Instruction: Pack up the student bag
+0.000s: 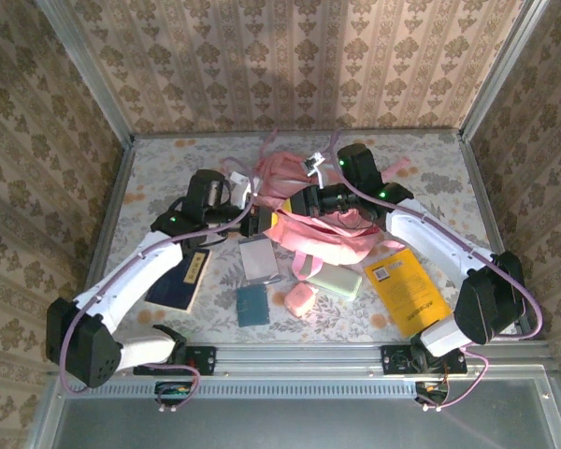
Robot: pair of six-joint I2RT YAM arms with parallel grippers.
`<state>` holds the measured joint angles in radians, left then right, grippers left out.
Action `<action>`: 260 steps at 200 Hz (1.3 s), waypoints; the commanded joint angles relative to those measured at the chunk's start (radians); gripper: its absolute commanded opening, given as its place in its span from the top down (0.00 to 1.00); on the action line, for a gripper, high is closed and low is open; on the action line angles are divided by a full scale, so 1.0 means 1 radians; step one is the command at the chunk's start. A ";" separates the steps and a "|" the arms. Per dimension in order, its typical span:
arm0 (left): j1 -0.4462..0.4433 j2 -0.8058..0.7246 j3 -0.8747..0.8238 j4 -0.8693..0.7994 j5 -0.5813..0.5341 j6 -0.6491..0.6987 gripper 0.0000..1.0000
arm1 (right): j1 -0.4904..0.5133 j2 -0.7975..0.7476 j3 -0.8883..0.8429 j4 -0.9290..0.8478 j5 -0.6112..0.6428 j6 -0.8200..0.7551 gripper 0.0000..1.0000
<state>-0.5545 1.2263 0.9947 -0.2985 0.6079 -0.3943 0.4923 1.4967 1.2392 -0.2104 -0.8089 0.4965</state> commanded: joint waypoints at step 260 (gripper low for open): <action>0.298 0.449 0.164 0.165 0.091 -0.258 1.00 | -0.020 -0.150 0.114 -0.160 0.365 -0.272 1.00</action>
<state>-0.2852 1.6714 1.1091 -0.1638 0.7708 -0.6044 0.4797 1.4071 1.2549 -0.3538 -0.5953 0.2756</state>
